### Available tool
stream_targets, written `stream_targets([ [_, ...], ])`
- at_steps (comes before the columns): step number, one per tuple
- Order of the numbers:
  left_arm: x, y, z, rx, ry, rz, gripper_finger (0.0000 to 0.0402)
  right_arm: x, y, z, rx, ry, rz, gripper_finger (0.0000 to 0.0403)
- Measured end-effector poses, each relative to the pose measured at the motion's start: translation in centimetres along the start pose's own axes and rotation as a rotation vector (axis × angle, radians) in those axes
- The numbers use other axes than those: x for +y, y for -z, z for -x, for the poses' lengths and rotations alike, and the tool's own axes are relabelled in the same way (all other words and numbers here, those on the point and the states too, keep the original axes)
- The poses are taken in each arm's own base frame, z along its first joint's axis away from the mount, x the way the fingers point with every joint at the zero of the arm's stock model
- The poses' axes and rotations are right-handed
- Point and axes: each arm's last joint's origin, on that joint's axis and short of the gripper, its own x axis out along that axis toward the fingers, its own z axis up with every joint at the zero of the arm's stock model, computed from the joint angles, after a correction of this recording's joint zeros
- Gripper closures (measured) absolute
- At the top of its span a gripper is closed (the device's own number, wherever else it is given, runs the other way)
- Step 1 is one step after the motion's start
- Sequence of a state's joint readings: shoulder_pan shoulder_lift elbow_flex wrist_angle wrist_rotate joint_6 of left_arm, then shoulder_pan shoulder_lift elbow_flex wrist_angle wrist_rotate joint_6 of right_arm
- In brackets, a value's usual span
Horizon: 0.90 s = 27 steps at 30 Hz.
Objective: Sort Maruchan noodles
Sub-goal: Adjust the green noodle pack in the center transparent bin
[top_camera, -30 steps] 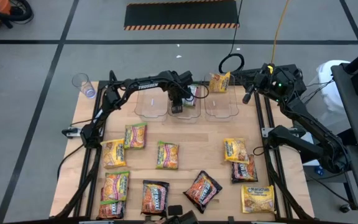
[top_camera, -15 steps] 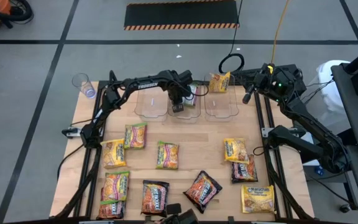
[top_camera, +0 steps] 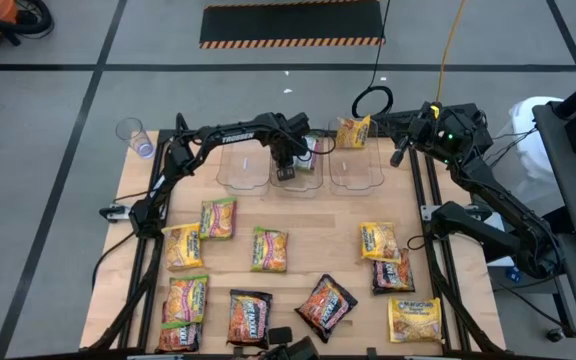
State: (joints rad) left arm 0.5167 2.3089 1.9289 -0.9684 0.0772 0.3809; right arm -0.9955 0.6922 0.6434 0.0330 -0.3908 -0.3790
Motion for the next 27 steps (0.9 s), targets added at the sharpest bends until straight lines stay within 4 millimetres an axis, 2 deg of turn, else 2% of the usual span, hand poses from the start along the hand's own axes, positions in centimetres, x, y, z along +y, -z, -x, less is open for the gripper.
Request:
stream_targets([
  [5, 0.0, 0.0, 0.0, 0.000, 0.000, 0.000, 0.0400, 0.0, 0.0, 0.0, -0.004, -0.010, -0.008, 0.0314],
  [11, 0.0, 0.0, 0.0, 0.000, 0.000, -0.001, 0.0400, 0.4, 0.3, -0.6, -0.023, -0.164, -0.113, 0.0314],
  [15, 0.0, 0.0, 0.0, 0.000, 0.000, -0.001, 0.0400, 0.7, 0.7, -1.5, 0.006, -0.205, -0.160, 0.0314],
  [27, 0.0, 0.0, 0.0, -0.001, -0.001, 0.040, 0.0401, 1.0, 0.2, -1.1, -0.024, -0.207, -0.159, 0.0314],
])
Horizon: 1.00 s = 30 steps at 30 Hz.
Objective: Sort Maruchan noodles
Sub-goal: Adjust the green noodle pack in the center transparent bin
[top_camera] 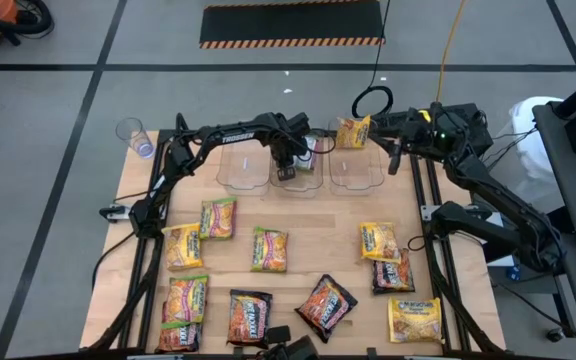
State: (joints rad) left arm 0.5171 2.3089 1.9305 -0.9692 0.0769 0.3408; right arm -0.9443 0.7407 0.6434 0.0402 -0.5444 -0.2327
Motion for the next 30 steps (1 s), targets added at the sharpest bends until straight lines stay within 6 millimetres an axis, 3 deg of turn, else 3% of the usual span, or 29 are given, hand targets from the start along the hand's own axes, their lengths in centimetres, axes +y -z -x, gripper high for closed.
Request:
stream_targets([
  [16, 0.7, -2.1, 3.8, -0.112, -0.035, 0.001, 0.0401, 0.1, -0.2, 0.3, -0.013, 0.003, -0.004, 0.0314],
  [30, 1.1, -2.1, 4.3, -0.117, -0.035, 0.007, 0.0401, 0.6, 0.1, -0.1, 0.004, -0.084, -0.049, 0.0314],
])
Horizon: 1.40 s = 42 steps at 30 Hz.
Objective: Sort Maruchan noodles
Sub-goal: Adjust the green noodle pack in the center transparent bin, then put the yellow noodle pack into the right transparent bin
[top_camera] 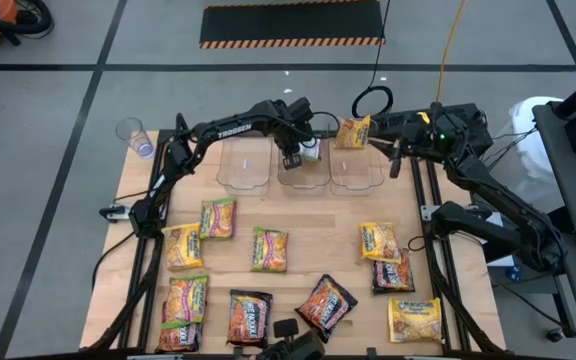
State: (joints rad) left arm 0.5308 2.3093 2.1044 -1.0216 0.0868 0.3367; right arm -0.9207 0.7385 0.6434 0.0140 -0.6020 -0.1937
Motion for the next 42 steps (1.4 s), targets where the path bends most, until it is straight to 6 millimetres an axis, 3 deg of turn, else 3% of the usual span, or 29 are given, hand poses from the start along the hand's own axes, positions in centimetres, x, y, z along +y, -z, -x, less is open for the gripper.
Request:
stream_targets([
  [23, 1.0, 0.3, 0.1, -0.016, 0.032, 0.016, 0.0401, 3.3, 3.9, -6.6, 0.253, -0.314, -0.130, 0.0316],
  [33, 1.1, 0.4, 0.1, -0.017, 0.032, -0.001, 0.0401, 3.5, 4.1, -8.0, 0.208, -0.336, -0.095, 0.0397],
  [42, 1.1, 0.4, 0.1, -0.017, 0.032, -0.002, 0.0401, 3.7, 5.2, -8.9, 0.259, -0.357, -0.112, 0.0402],
])
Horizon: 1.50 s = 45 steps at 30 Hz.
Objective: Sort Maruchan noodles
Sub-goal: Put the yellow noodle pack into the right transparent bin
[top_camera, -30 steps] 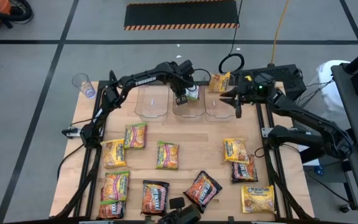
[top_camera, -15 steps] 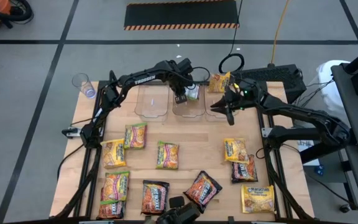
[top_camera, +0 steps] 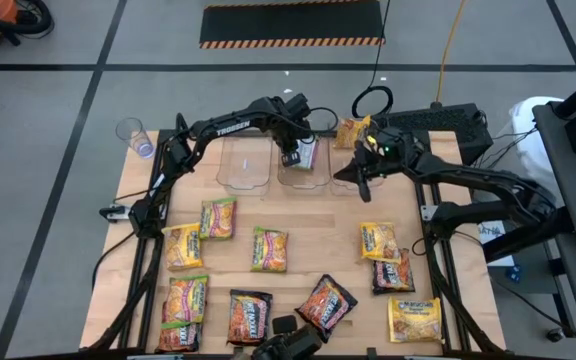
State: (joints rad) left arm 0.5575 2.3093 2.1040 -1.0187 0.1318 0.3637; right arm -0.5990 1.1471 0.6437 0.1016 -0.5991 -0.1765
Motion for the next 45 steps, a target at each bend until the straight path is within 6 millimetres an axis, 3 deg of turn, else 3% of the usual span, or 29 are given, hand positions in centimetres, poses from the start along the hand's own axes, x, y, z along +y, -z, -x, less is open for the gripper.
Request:
stream_targets([
  [11, -0.2, 0.0, 0.0, -0.015, 0.073, 0.062, 0.0401, -0.2, 0.1, -2.3, -0.040, -0.015, 0.003, 0.0403],
  [21, -0.7, 0.8, 0.1, 0.064, 0.152, 0.170, 0.0401, -1.6, 1.8, -4.8, 0.032, -0.016, -0.117, 0.0403],
  [31, -1.2, 1.7, 0.2, 0.161, 0.187, 0.153, 0.0401, -3.3, 0.1, -6.9, 0.065, -0.005, -0.113, 0.0403],
  [40, -1.2, 1.7, 0.2, 0.156, 0.187, 0.146, 0.0399, -4.0, 0.0, -7.0, 0.234, 0.096, -0.124, 0.0403],
  [45, -1.2, 1.6, 0.2, 0.151, 0.186, 0.140, 0.0396, -4.3, -2.3, -6.7, 0.281, 0.103, -0.082, 0.0403],
])
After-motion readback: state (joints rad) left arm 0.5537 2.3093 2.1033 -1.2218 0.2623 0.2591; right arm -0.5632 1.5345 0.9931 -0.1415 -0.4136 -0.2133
